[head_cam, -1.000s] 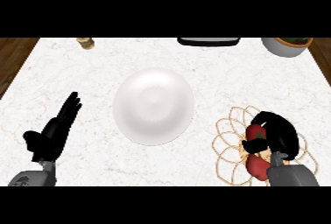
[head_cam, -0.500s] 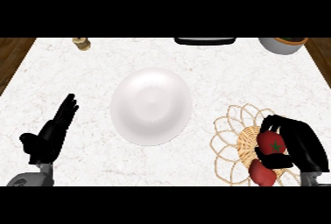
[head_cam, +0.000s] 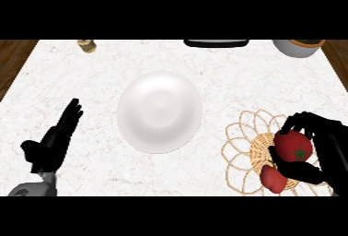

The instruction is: Pick the tomato from the placemat and place it in the plate

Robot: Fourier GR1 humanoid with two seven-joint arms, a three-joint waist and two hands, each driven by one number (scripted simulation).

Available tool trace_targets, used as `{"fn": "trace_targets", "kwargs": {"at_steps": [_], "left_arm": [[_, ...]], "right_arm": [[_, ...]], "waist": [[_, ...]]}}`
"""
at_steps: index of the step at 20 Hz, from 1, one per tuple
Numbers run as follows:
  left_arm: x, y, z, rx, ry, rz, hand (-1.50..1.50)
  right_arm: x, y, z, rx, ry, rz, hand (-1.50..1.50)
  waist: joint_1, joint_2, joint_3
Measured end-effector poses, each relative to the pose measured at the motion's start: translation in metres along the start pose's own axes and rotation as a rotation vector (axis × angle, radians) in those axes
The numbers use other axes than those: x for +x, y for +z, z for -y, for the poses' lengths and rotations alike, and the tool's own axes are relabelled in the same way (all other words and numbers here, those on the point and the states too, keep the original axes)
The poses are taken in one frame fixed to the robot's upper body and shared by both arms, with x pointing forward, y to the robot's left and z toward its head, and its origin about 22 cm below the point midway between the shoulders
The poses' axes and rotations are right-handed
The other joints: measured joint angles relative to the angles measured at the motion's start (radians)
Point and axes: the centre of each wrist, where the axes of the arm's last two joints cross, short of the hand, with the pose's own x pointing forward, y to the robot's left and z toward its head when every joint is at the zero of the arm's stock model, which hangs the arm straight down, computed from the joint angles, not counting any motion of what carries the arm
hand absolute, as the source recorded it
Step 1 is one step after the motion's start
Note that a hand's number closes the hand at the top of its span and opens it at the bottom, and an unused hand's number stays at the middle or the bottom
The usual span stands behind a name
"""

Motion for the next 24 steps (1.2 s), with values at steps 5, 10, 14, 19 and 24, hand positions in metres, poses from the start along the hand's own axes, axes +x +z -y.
{"fn": "trace_targets", "kwargs": {"at_steps": [5,10,14,19,24], "left_arm": [[-0.001,-0.002,0.002,-0.001,-0.002,0.004,0.00],[0.001,0.002,0.005,-0.010,0.003,0.002,0.00],[-0.003,0.001,0.006,-0.016,0.000,0.006,0.00],[0.007,-0.003,0.003,-0.012,-0.003,0.004,0.00],[0.004,-0.004,0.008,-0.016,-0.005,0.004,0.00]], "right_arm": [[0.031,-0.012,0.012,-0.031,-0.050,0.041,1.50],[0.069,-0.037,0.007,-0.022,-0.073,0.063,1.50],[0.096,-0.059,-0.012,0.021,-0.090,0.087,1.50],[0.129,-0.080,-0.040,0.076,-0.132,0.104,1.50],[0.148,-0.099,-0.082,0.111,-0.145,0.121,1.50]], "waist": [[0.004,0.001,0.000],[0.009,0.002,0.000],[0.011,0.003,0.000],[0.014,0.003,0.000],[0.018,0.005,0.000]]}}
